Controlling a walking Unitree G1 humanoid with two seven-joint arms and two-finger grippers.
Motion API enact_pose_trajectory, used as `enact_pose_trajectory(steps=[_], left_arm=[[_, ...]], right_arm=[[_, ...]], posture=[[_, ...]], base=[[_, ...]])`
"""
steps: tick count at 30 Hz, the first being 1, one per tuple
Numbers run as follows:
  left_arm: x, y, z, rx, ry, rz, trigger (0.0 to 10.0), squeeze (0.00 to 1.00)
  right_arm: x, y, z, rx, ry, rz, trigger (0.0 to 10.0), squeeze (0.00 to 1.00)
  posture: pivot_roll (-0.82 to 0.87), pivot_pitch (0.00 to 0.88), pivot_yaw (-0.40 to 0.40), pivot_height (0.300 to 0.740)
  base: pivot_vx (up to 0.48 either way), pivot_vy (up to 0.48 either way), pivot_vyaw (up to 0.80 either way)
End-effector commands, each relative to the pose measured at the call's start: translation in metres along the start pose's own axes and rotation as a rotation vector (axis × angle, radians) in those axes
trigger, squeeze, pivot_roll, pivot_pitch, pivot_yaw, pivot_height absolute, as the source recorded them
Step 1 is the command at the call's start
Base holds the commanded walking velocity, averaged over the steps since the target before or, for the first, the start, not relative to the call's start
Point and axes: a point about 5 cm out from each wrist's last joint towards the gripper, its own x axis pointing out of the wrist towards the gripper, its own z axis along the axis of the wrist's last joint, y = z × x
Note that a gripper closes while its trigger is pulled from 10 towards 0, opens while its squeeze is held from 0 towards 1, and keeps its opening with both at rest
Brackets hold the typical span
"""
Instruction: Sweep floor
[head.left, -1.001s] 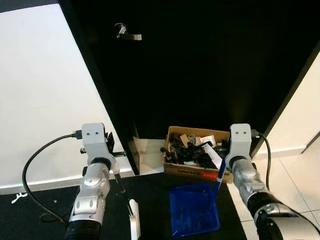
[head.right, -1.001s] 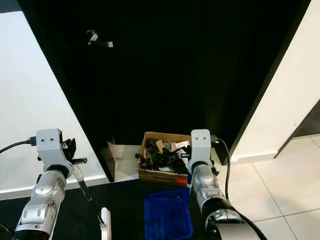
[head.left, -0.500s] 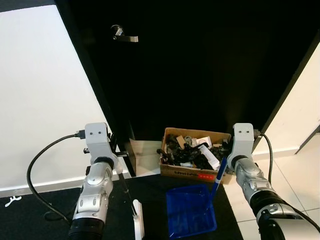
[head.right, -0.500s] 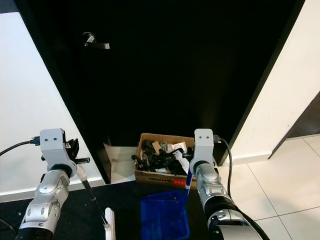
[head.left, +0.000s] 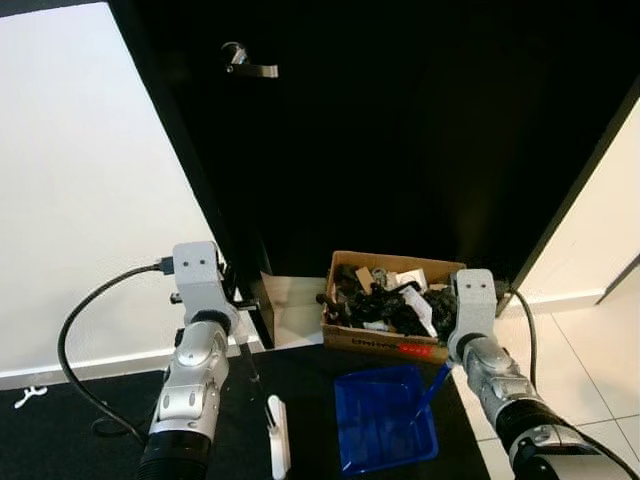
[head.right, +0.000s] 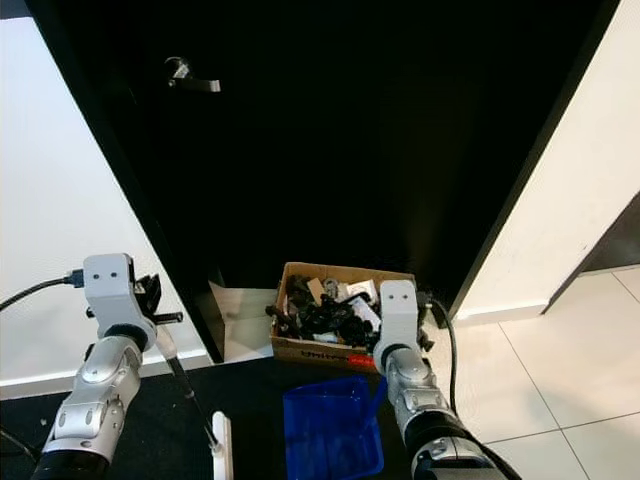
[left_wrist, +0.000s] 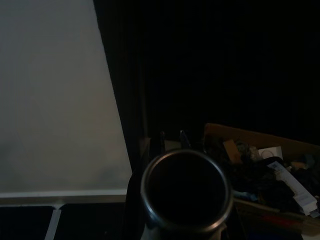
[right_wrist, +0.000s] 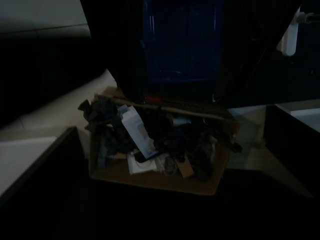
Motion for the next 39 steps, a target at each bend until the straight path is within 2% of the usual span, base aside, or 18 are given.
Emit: enact_pose_trajectory(steps=[1,9,11,14,15,20,22,23,24,30,39], left_arm=[[0.002,-0.003,0.003,0.002,-0.02,-0.002,10.0,0.0],[0.003,-0.005,0.002,-0.001,-0.019,-0.006,10.0,0.0],[0.003,-0.004,0.002,-0.001,-0.019,-0.006,10.0,0.0],[0.003,-0.004,0.002,0.0,-0.018,-0.004,10.0,0.0],[0.003,-0.003,-0.001,0.005,-0.013,-0.003,10.0,0.0],[0.0,-0.002,-0.011,0.046,0.01,-0.014,10.0,0.0],[-0.004,0.004,-0.034,0.136,0.07,-0.021,10.0,0.0],[-0.004,0.004,-0.034,0.136,0.07,-0.021,10.0,0.0],[-0.008,0.009,-0.047,0.187,0.101,-0.023,10.0,0.0],[-0.006,0.011,-0.052,0.201,0.115,-0.011,10.0,0.0],[0.0,0.011,-0.052,0.209,0.108,-0.002,10.0,0.0]], right_arm=[[-0.003,0.001,-0.007,0.002,0.004,0.011,10.0,0.0],[-0.008,0.011,-0.018,-0.018,0.009,0.087,10.0,0.0],[-0.014,0.022,-0.031,-0.043,0.033,0.161,10.0,0.0],[-0.019,0.028,-0.04,-0.056,0.051,0.199,10.0,0.0],[-0.028,0.033,-0.057,-0.094,0.076,0.216,10.0,0.0],[-0.036,0.033,-0.063,-0.146,0.01,0.197,10.0,0.0],[-0.039,0.021,-0.051,-0.133,-0.156,0.075,10.0,0.0],[-0.039,0.021,-0.051,-0.133,-0.156,0.075,10.0,0.0],[-0.042,0.01,-0.043,-0.142,-0.247,-0.024,10.0,0.0],[-0.044,-0.009,-0.046,-0.202,-0.248,-0.125,10.0,0.0],[-0.046,-0.016,-0.053,-0.152,-0.237,-0.187,10.0,0.0]], posture=[[0.06,0.116,0.074,0.74],[0.05,0.114,0.073,0.74],[0.05,0.11,0.069,0.74],[0.04,0.111,0.067,0.74],[0.04,0.108,0.065,0.74],[0.03,0.106,0.065,0.74],[0.0,0.1,0.078,0.74],[0.0,0.1,0.078,0.74],[0.0,0.099,0.08,0.74],[-0.01,0.091,0.085,0.74],[-0.02,0.075,0.097,0.74]], base=[[0.0,0.0,0.0],[0.0,0.0,0.0],[0.0,0.0,0.0],[0.0,0.0,0.0],[0.0,0.0,0.0],[0.0,0.0,0.0],[0.0,0.0,0.0],[0.0,0.0,0.0],[0.0,0.0,0.0],[0.0,0.0,0.0],[0.0,0.0,0.0]])
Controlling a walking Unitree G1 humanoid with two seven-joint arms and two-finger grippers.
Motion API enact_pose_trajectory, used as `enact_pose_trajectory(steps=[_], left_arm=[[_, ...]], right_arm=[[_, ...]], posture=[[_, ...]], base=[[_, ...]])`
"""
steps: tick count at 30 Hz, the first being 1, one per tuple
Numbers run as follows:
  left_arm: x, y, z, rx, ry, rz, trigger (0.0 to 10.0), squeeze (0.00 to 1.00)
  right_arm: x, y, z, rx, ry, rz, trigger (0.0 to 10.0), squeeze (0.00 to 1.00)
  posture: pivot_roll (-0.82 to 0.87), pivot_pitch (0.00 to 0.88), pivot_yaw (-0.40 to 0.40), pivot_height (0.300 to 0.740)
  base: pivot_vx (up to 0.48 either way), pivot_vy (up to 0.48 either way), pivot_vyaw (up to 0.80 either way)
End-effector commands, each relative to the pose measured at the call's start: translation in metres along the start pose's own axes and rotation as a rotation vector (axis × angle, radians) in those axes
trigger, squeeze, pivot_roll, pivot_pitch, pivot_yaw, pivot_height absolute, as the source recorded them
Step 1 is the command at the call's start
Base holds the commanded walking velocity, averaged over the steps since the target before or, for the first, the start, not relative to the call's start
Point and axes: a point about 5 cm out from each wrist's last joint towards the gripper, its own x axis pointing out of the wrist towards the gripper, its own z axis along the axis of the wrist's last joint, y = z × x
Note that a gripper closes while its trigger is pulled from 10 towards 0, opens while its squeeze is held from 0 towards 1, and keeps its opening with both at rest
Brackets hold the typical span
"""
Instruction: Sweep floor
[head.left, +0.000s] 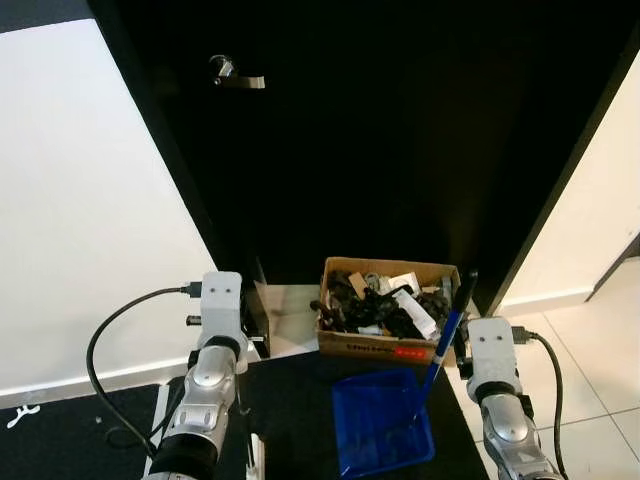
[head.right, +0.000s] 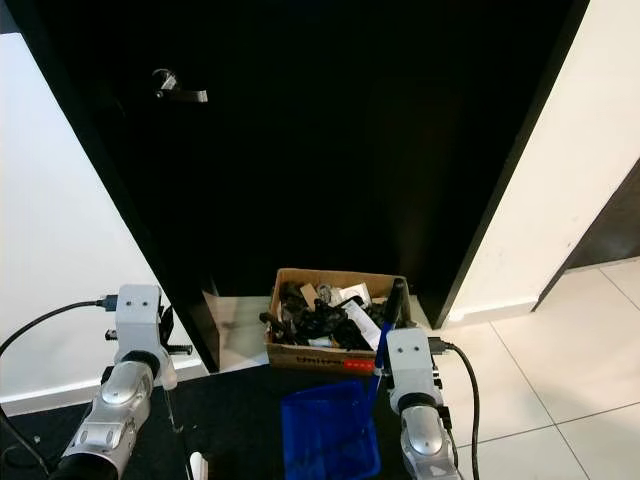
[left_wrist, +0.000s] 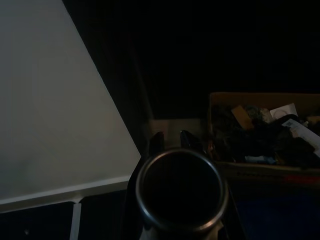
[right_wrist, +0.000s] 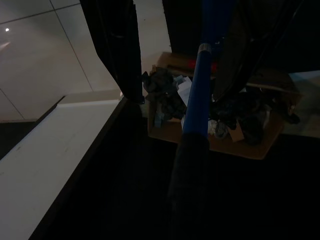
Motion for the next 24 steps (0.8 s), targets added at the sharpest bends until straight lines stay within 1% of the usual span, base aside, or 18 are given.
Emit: enact_pose_trajectory(steps=[1,4,9,11,12,14,18,20,24], left_arm=[[0.002,0.011,0.002,0.047,-0.017,0.031,10.0,0.0],[0.002,0.013,0.008,0.036,-0.039,0.037,10.0,0.0],[0.003,0.012,0.012,0.031,-0.056,0.032,10.0,0.0],[0.005,0.009,0.018,0.017,-0.077,0.03,10.0,0.0],[0.005,0.009,0.018,0.017,-0.077,0.03,10.0,0.0],[0.006,0.008,0.022,0.007,-0.089,0.03,10.0,0.0],[0.007,0.005,0.024,0.007,-0.097,0.02,10.0,0.0],[0.008,0.003,0.027,-0.005,-0.111,0.018,10.0,0.0],[0.008,0.001,0.027,-0.014,-0.112,0.018,10.0,0.0]], right_arm=[[-0.005,0.003,-0.007,-0.001,0.013,-0.012,10.0,0.0],[-0.008,0.005,-0.009,0.018,0.009,-0.001,10.0,0.0],[-0.01,0.005,-0.01,0.052,0.006,0.001,10.0,0.0],[-0.01,0.007,-0.011,0.094,0.011,0.024,10.0,0.0],[-0.01,0.007,-0.011,0.094,0.011,0.024,10.0,0.0],[-0.01,0.008,-0.012,0.135,0.017,0.047,10.0,0.0],[-0.01,0.009,-0.012,0.145,0.017,0.067,10.0,0.0],[-0.009,0.011,-0.012,0.142,0.017,0.085,10.0,0.0],[-0.009,0.012,-0.011,0.125,0.009,0.107,10.0,0.0]], posture=[[-0.01,0.074,0.094,0.74],[-0.01,0.062,0.098,0.74],[0.0,0.067,0.094,0.74],[0.0,0.065,0.092,0.74],[0.0,0.065,0.092,0.74],[0.0,0.056,0.097,0.74],[0.01,0.066,0.089,0.74],[0.0,0.064,0.086,0.74],[0.0,0.054,0.088,0.74]], base=[[0.0,0.0,0.0],[0.0,0.0,0.0],[0.0,0.0,0.0],[0.0,0.0,0.0],[0.0,0.0,0.0],[0.0,0.0,0.0],[0.0,0.0,0.0],[0.0,0.0,0.0],[0.0,0.0,0.0]])
